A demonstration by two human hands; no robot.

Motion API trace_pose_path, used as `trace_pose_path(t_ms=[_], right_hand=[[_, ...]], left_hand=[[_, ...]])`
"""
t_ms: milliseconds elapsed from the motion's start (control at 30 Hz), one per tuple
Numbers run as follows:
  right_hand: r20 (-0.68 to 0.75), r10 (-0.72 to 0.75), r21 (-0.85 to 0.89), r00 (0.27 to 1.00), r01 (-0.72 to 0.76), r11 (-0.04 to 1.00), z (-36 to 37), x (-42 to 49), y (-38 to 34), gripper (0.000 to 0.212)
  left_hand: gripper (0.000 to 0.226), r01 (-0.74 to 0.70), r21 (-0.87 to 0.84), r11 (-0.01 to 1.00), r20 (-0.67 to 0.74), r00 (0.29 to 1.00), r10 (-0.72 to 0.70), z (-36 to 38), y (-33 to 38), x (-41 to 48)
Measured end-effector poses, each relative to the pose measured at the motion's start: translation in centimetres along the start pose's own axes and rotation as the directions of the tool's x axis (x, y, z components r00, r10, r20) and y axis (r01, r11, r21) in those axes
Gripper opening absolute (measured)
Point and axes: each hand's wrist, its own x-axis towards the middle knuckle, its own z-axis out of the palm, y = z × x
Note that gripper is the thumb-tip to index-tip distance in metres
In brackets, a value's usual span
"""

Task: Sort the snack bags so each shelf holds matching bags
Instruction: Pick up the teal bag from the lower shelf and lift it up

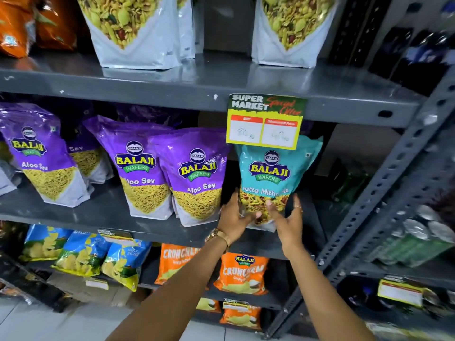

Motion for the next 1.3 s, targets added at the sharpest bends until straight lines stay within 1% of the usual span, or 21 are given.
trace_pose_path(t_ms=[67,100,167,267,433,467,567,600,700,800,967,1067,1167,1300], right_hand=[[0.1,-0.013,0.026,0.995,0.01,1.0,-0.8,0.2,-0.4,0.062],[0.117,-0.026,0.015,0.993,0.024,1.0,-1.2,0.0,-0.4,0.059],[0.129,-0.046,-0.01,0.991,0.047,0.999,-2.1,-0.7,-0.3,0.062],[0.089,-0.078,-0.037,0.993,0.081,0.996,-2.8,-2.0,0.0,0.067],[-0.01,-0.114,-0.071,0.993,0.113,0.991,-3.5,-4.5,0.4,0.067],[-0.015,-0.124,-0.072,0.992,0.122,0.99,-3.7,-5.1,0.5,0.066],[-0.027,-0.137,-0.07,0.99,0.135,0.988,-4.1,-6.6,0.6,0.065],[-0.032,-0.14,-0.066,0.99,0.138,0.988,-4.1,-6.9,0.5,0.064],[-0.045,-0.144,-0.064,0.989,0.141,0.988,-4.2,-7.6,-0.1,0.059],[-0.09,-0.154,-0.068,0.984,0.148,0.987,-4.4,-8.9,-0.6,0.057],[-0.135,-0.223,-0.077,0.965,0.214,0.974,-5.4,-11.3,-1.5,0.056],[-0.137,-0.241,-0.07,0.961,0.233,0.97,-6.3,-12.8,-2.4,0.058],[-0.145,-0.269,-0.053,0.952,0.264,0.963,-7.1,-14.6,-3.5,0.055],[-0.134,-0.311,-0.021,0.941,0.311,0.95,-8.5,-17.3,-5.1,0.05]], left_hand=[[0.069,0.017,-0.008,1.0,0.01,1.0,-0.017,0.0,0.3,0.5],[0.068,0.031,-0.018,0.999,0.008,0.999,-0.031,0.0,0.4,0.5],[0.067,0.052,-0.023,0.998,0.012,0.999,-0.052,0.0,0.4,0.2],[0.068,0.071,-0.039,0.997,0.03,0.997,-0.07,0.3,0.8,-0.8],[0.066,0.094,-0.059,0.994,0.047,0.995,-0.091,0.6,1.3,-2.8],[0.069,0.087,-0.063,0.994,0.045,0.995,-0.084,0.7,1.6,-3.4],[0.091,0.043,-0.068,0.997,0.023,0.999,-0.041,0.8,2.2,-5.0],[0.092,0.03,-0.064,0.997,0.019,0.999,-0.029,0.8,2.2,-5.3],[0.073,0.049,-0.035,0.998,0.021,0.999,-0.049,0.6,2.8,-5.6],[0.056,0.038,0.015,0.999,0.047,0.998,-0.039,0.3,3.5,-5.7],[0.056,-0.032,0.084,0.996,0.08,0.996,0.026,0.1,4.6,-6.7],[0.055,-0.071,0.085,0.994,0.053,0.996,0.067,0.0,5.3,-8.4],[0.052,-0.108,0.094,0.99,0.024,0.994,0.106,-0.4,6.7,-10.7],[0.046,-0.18,0.166,0.969,-0.003,0.983,0.183,-1.5,9.9,-14.2]])
